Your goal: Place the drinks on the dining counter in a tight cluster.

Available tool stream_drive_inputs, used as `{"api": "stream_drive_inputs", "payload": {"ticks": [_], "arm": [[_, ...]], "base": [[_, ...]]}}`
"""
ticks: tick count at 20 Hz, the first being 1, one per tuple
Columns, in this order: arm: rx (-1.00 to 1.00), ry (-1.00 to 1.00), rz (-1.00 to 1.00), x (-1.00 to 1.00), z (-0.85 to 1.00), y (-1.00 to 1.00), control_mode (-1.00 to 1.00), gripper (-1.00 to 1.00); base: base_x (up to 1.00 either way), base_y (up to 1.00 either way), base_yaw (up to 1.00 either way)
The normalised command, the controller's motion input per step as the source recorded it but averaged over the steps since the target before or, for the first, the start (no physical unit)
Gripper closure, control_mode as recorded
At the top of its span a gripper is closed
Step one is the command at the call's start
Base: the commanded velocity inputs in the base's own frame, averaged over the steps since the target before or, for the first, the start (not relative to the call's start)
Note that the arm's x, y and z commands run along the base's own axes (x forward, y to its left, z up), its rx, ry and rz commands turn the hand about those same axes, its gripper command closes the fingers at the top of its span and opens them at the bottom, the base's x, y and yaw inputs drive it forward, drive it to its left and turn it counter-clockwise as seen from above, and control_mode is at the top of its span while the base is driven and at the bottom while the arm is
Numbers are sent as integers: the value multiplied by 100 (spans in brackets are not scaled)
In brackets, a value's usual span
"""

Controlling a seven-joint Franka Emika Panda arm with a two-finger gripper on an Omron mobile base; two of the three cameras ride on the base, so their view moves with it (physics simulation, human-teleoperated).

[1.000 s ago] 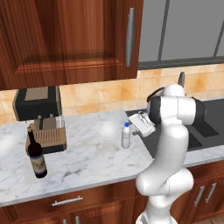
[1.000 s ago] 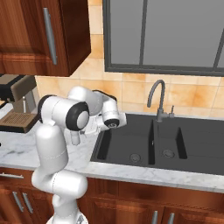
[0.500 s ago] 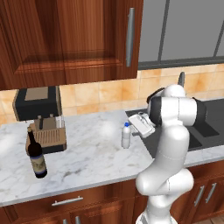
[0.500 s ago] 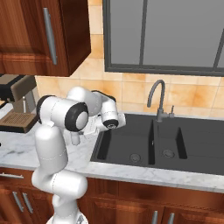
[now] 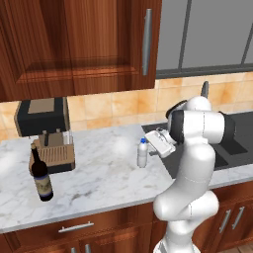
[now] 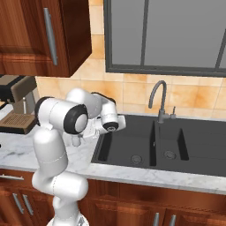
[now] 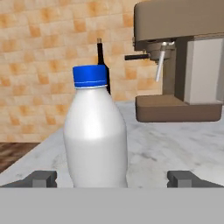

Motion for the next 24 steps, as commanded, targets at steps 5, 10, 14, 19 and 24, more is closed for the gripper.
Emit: {"api": "stream_drive_inputs", "payload": {"ticks": [5, 10, 14, 19, 24], "arm": [[0, -1, 0, -3, 0, 6, -100, -100], [0, -1, 0, 0, 0, 7, -100, -100], [0, 0, 0, -4, 0, 12, -100, -100], [0, 0, 0, -1, 2, 13, -100, -100], [0, 0, 0, 0, 2, 12, -100, -100]], "base": [[0, 0, 0], [0, 0, 0], [0, 0, 0], [0, 0, 0], [0, 0, 0]]}}
